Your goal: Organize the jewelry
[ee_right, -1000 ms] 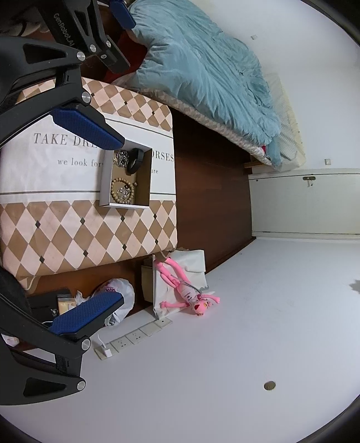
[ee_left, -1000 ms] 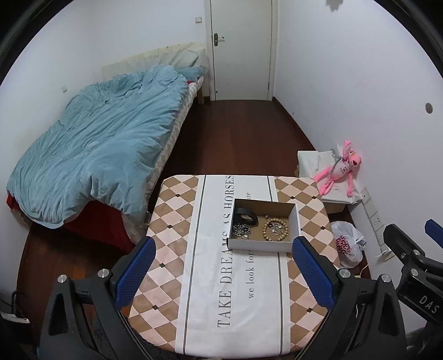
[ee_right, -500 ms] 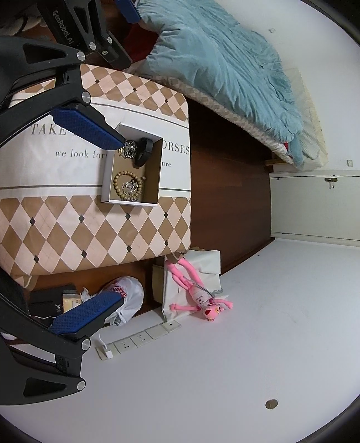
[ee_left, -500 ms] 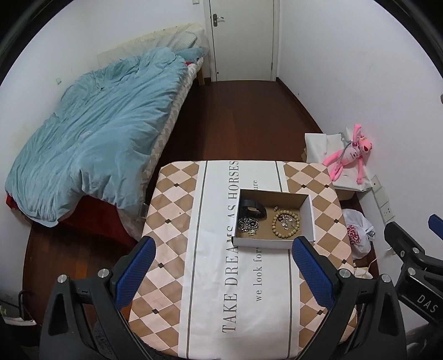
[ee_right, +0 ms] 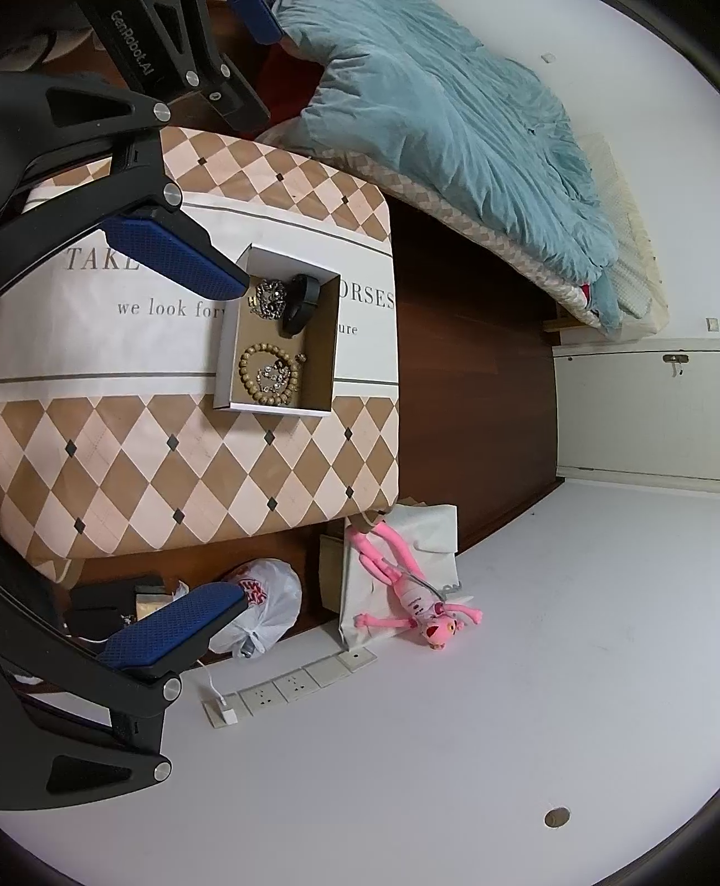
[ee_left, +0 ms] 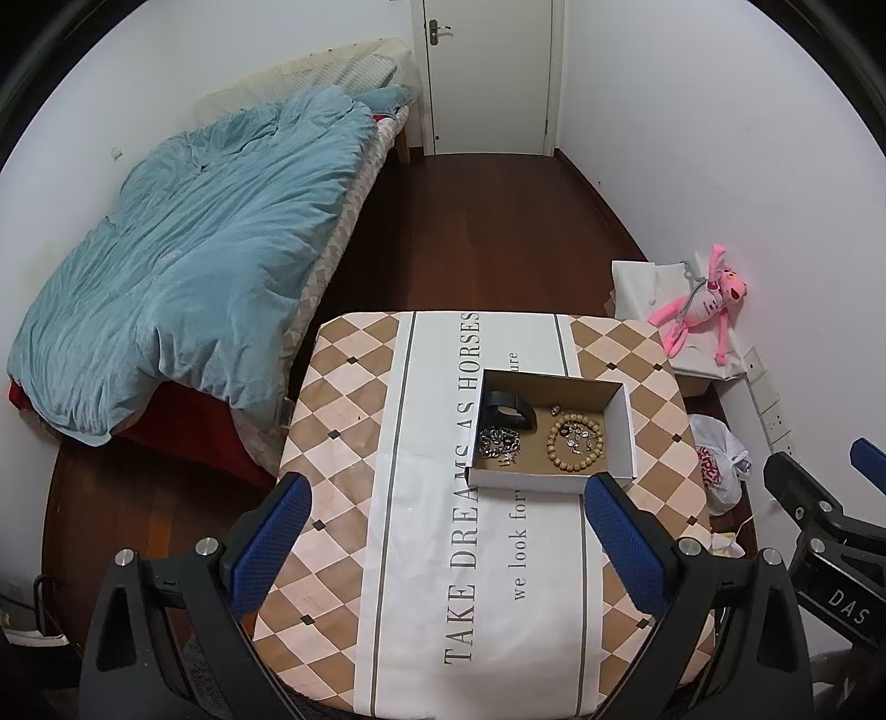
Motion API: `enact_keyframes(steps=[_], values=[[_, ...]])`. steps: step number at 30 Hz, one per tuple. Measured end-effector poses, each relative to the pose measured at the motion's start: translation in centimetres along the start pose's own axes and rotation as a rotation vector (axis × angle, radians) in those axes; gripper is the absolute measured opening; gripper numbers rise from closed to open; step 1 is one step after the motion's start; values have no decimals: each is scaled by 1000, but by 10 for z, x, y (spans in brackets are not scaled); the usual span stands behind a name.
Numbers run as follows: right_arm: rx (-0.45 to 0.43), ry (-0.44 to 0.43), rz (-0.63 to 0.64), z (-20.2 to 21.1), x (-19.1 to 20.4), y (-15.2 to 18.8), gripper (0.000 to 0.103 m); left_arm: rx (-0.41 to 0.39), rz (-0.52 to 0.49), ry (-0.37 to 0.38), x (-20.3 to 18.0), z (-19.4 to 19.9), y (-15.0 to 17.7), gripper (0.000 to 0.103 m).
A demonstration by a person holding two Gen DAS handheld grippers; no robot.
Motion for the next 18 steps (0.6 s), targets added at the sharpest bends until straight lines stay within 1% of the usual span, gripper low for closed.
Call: enact_keyframes(steps=[18], values=[[6, 2, 10, 0, 2, 2, 103, 5, 9, 10, 1, -2, 8, 101]])
Point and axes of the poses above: each gripper's, at about its wrist camera, not at the fingertips, and z roughly against the way its jaws point, x to its left, y to its underside, the point moved 9 cm from there along -z, roughly the way its jaws point, and after that the axes turned 8 degrees about -x, right-handed, at the moved point
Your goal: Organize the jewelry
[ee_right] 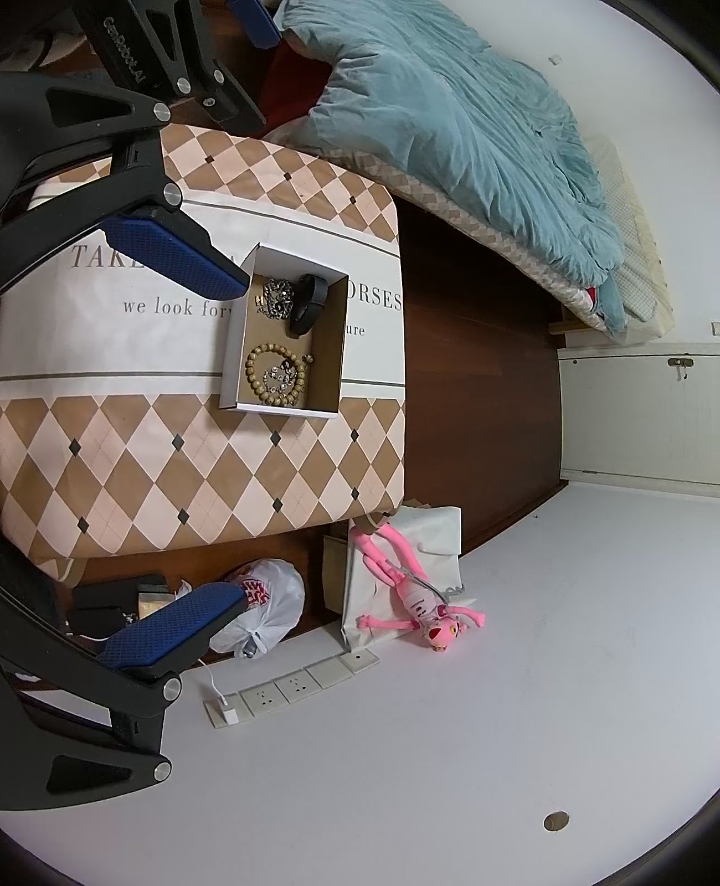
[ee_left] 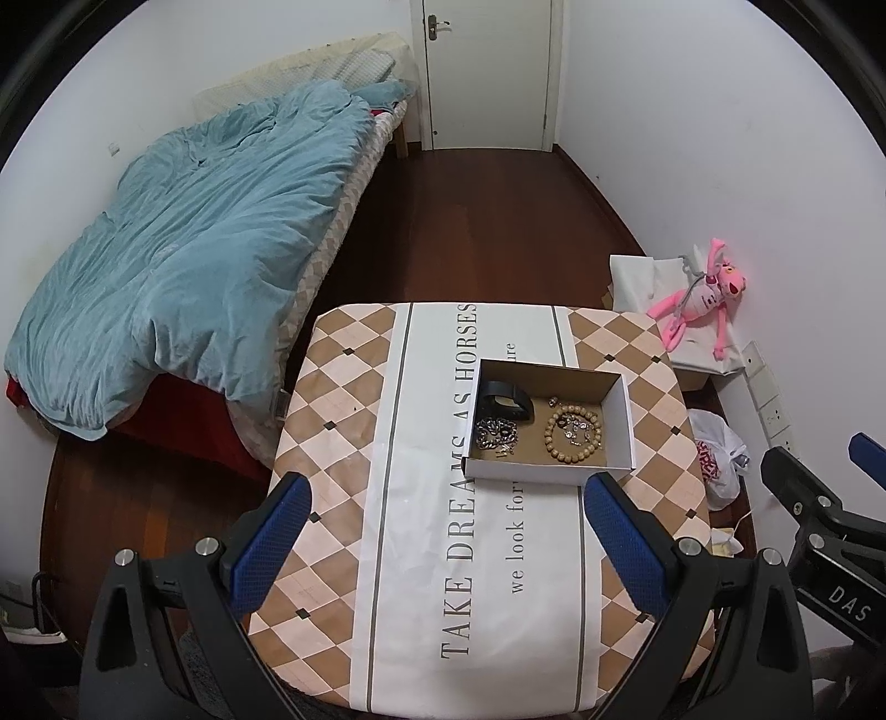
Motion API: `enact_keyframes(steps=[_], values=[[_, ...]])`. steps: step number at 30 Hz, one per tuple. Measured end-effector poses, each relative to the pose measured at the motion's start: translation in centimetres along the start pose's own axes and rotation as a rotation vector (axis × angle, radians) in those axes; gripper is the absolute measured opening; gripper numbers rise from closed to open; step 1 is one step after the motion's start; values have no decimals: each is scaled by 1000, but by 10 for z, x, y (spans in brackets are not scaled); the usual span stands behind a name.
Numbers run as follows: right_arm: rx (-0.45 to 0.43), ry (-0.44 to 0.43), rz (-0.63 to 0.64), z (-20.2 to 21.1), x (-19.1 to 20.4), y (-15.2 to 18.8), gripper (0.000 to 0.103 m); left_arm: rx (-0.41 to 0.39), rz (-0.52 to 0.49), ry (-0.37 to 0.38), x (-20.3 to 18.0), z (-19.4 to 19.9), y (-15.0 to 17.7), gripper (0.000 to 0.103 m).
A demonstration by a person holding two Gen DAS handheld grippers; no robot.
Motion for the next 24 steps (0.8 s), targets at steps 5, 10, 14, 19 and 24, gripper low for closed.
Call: enact_keyframes(steps=[5, 10, 14, 19, 24], values=[[-1, -1, -2, 0, 0, 0, 103, -7, 0, 0, -1, 2, -3, 101], [-5, -4, -2, 2, 1, 1, 103, -7, 0, -1, -1, 2, -5, 101], [-8, -4, -3, 3, 1, 0, 103, -7, 0, 0, -1, 3, -5, 101], [-8, -5, -2, 3, 1, 0, 103, -10, -2, -5, -1, 4, -6, 101], [-7, -6, -2, 3, 0, -1, 103, -12, -2, -8, -2, 5, -7, 101]])
Point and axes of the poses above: each gripper's, at about its wrist camera, not at the fingertips, and z roughly against the way its jaws point, x to its left, y to its underside, the point moved 9 cm from there along -z, roughly the way its jaws point, and after that the axes turned 8 degrees about -x, right-handed, at the moved point
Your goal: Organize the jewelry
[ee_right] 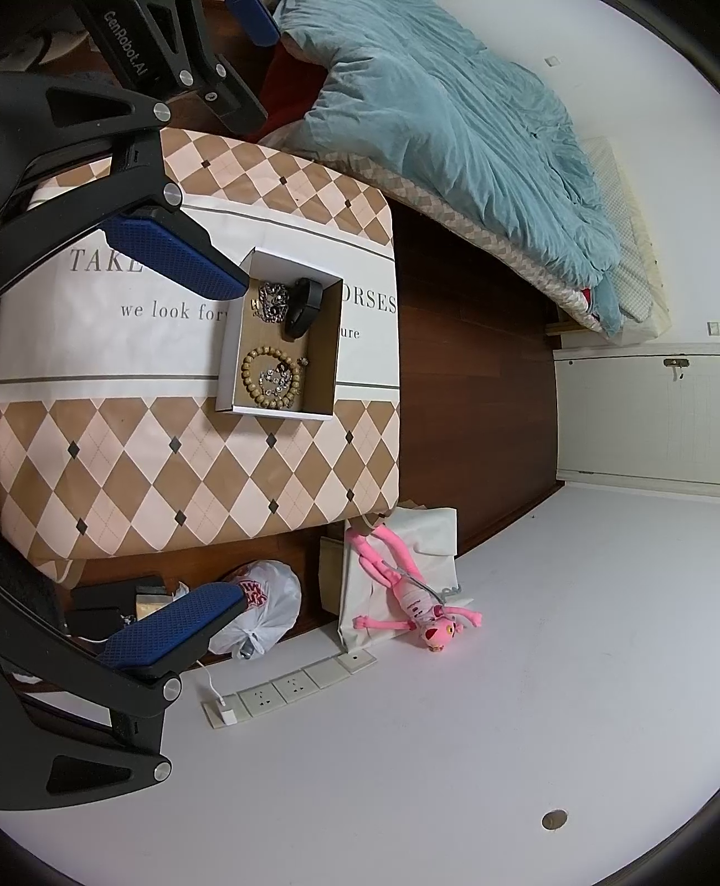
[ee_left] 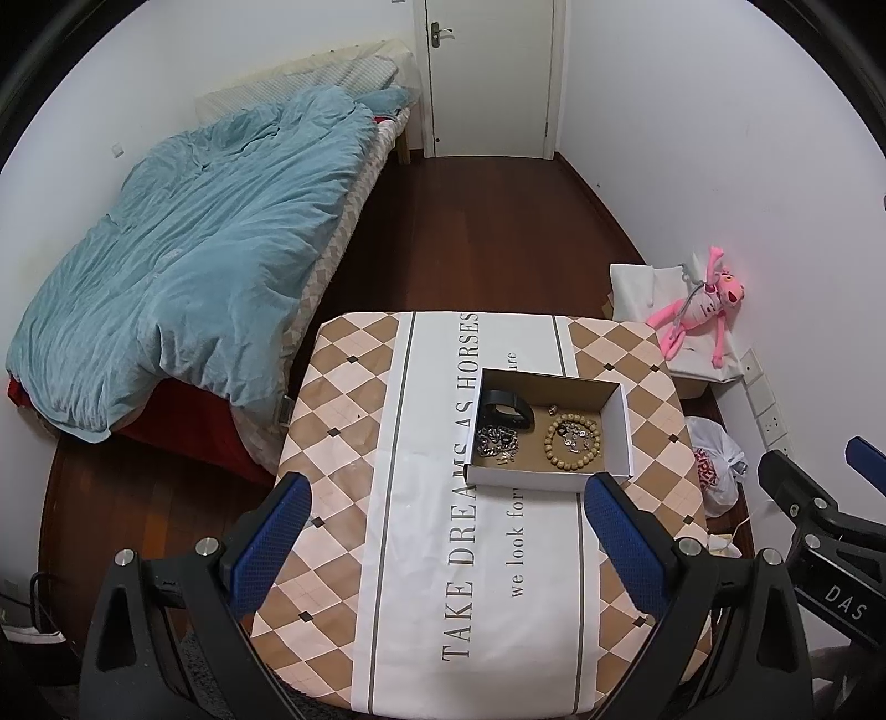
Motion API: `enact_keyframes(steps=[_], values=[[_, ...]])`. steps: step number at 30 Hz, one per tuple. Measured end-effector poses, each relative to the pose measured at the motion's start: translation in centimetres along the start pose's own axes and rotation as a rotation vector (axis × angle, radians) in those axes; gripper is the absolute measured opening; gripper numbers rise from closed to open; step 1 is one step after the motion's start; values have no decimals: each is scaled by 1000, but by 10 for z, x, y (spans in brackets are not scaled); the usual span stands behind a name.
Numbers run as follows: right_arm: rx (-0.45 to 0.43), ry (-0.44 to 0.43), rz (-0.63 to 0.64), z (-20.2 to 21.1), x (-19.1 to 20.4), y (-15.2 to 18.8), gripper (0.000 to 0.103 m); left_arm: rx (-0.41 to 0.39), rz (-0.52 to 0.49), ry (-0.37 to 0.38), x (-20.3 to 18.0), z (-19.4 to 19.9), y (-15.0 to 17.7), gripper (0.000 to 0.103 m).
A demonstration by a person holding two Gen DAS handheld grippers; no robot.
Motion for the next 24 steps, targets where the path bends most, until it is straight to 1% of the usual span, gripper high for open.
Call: enact_keyframes(steps=[24], values=[[-2, -1, -3, 2, -1, -3, 103, -3, 2, 5, -3, 3, -3, 101]])
Point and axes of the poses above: each gripper's, at about its wrist camera, not at the fingertips, and z roughly against the way its jaws point, x to its left, y to its underside, the point moved 9 cm from there along -z, roughly the way its jaws point, and after that the axes turned 8 degrees about -x, right-handed, at the moved point
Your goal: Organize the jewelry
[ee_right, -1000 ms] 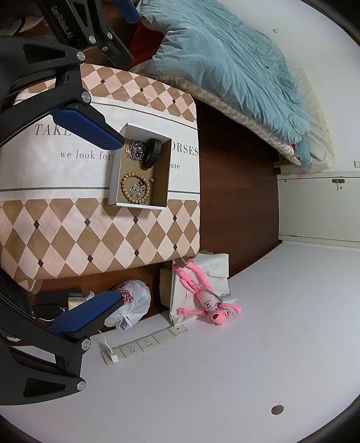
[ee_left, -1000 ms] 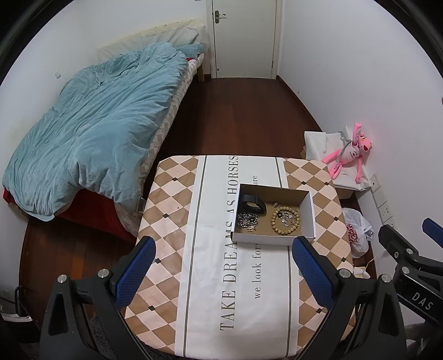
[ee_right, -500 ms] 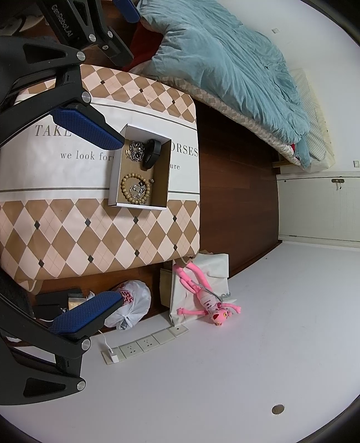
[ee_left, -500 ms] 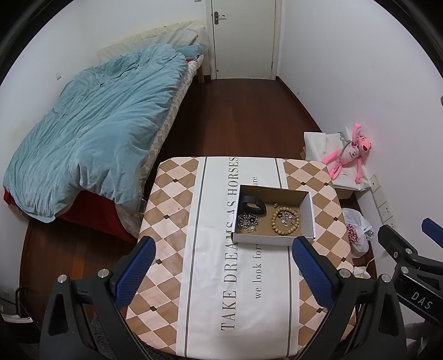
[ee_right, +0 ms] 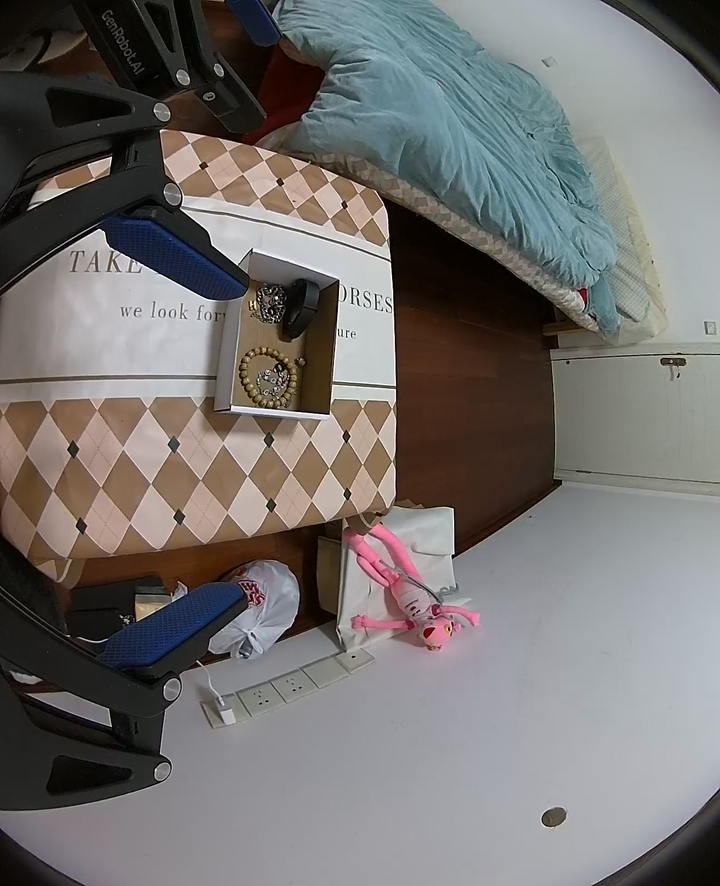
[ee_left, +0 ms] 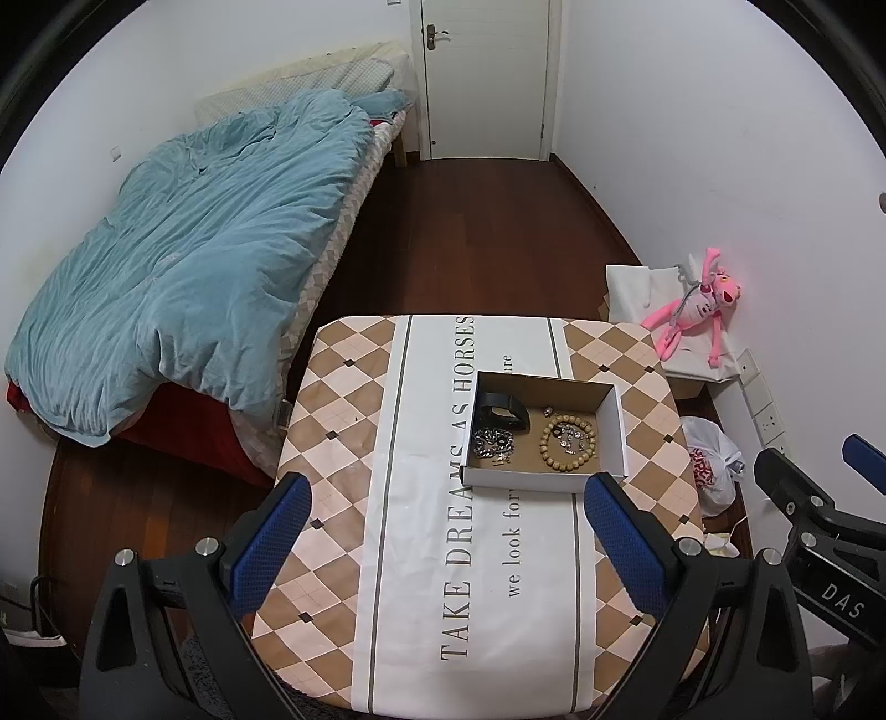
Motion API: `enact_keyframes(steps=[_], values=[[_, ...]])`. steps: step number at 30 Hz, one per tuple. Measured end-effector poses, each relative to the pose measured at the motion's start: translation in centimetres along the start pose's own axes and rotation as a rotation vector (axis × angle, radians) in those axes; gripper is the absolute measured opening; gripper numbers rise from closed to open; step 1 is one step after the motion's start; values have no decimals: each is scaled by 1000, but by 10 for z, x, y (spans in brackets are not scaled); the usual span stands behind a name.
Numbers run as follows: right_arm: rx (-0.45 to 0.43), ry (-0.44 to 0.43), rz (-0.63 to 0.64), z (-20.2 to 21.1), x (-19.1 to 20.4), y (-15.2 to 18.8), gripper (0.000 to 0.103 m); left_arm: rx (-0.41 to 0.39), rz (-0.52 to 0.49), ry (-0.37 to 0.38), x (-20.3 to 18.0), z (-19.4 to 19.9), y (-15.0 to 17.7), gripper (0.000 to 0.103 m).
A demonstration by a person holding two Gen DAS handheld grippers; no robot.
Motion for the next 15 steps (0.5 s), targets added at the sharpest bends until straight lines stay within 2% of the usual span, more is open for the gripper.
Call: enact_keyframes(steps=[15], values=[[-1, 0, 0, 0, -1, 1, 103, -4, 8, 1, -1, 2, -3, 101]])
Point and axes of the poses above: each gripper's, at about its wrist camera, not at the fingertips, and z roughly against the way its jaws point, x to its left, y to its underside, the point moved 9 cm from there along -z, roughly the way its jaws point, and after that the axes turned 8 degrees about -x, right-handed, at the moved point
